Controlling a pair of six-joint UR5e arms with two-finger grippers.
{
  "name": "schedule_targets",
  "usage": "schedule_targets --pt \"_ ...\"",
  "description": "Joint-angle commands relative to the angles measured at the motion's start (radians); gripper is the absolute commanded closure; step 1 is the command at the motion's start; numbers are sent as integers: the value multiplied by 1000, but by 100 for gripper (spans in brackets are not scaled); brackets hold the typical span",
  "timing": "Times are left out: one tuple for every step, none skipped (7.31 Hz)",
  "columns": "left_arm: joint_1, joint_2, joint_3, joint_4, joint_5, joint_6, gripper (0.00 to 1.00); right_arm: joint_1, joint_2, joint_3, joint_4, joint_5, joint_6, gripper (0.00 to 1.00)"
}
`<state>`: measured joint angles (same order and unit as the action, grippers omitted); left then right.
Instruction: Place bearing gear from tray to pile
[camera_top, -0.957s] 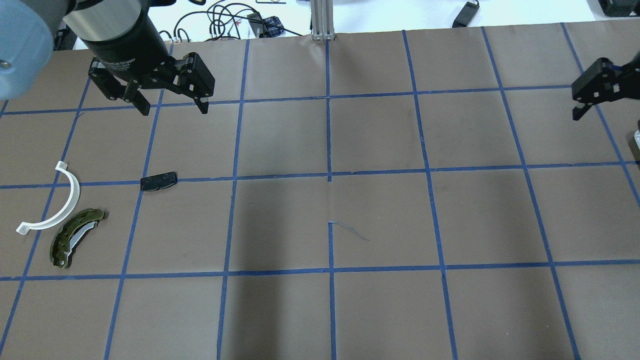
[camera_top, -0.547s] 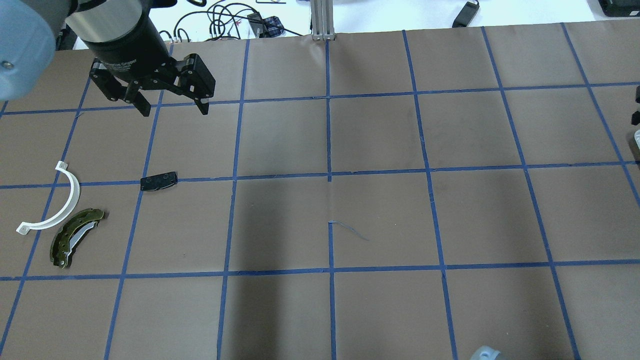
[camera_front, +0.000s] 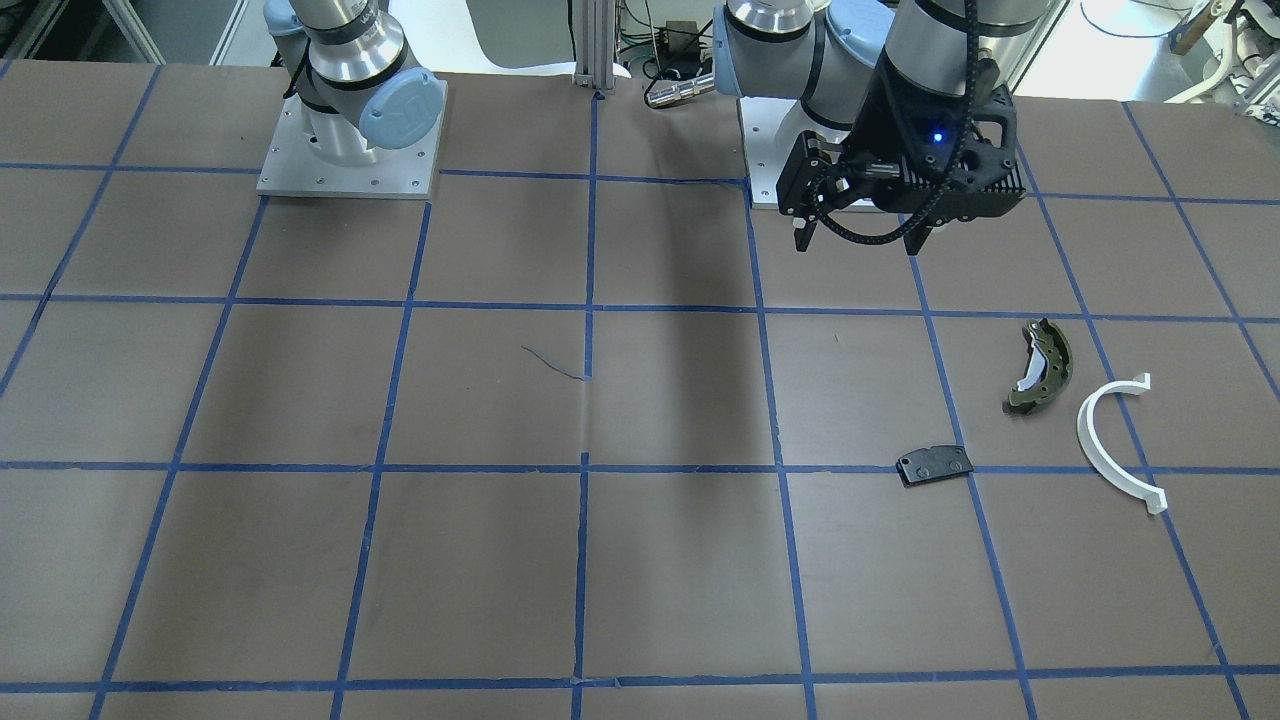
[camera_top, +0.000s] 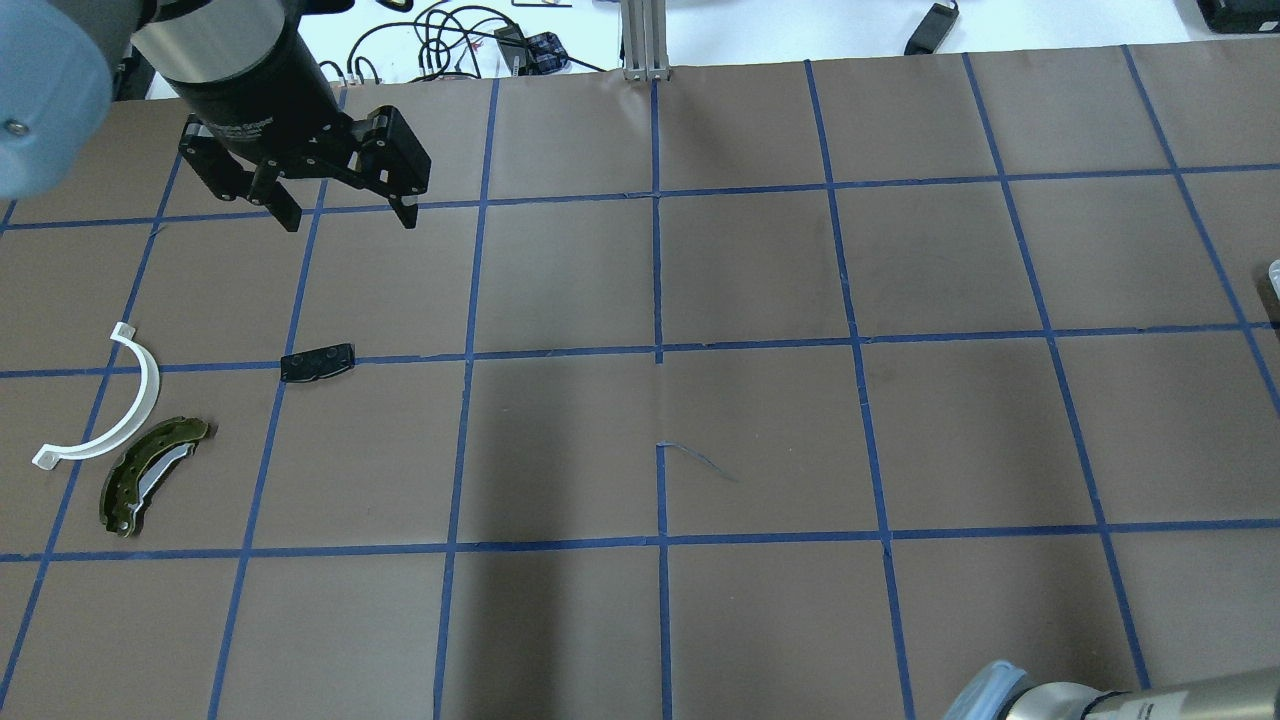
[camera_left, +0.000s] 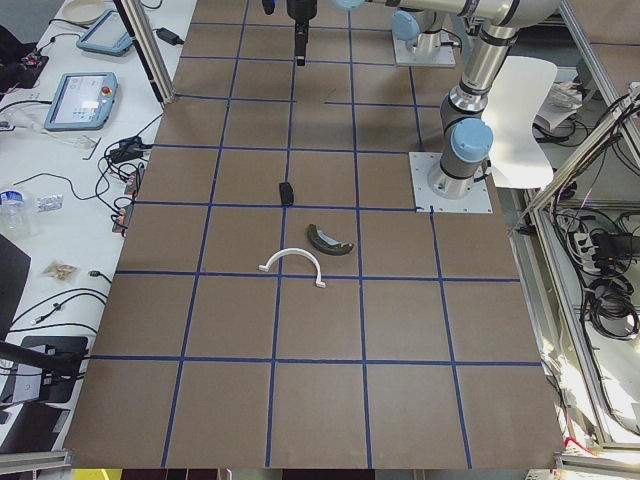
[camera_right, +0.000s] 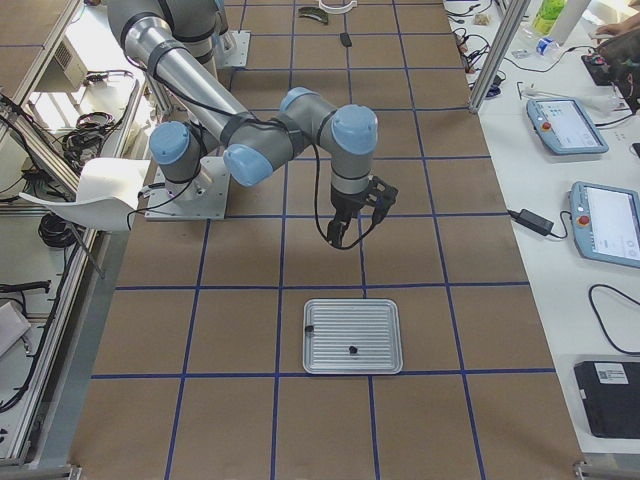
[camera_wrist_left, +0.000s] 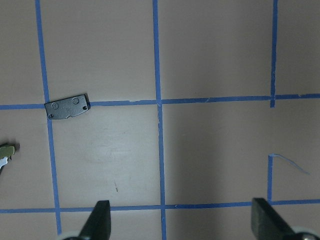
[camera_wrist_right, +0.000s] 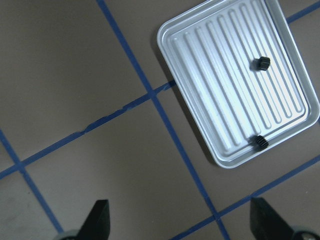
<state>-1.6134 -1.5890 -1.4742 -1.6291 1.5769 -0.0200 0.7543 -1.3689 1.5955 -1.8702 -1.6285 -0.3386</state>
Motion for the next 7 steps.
schedule_targets --pt "0 6 -3 0 2 2 0 -33 165 -121 -20 -125 -84 0" --pt "1 -3 8 0 3 3 0 -47 238 -174 -20 -120 -91 0" --pt "1 -9 9 0 5 3 0 -71 285 -202 -26 -116 -106 0" --pt "1 4 0 0 5 3 0 -79 321 -206 -65 -114 -108 0" --pt "1 -2 5 0 3 3 0 -81 339 -204 -131 -114 -105 0" --pt "1 -12 14 0 3 3 0 -88 365 -204 -165 -59 -102 0" --pt "1 -5 12 0 3 3 0 -111 388 -204 -188 -19 -105 0"
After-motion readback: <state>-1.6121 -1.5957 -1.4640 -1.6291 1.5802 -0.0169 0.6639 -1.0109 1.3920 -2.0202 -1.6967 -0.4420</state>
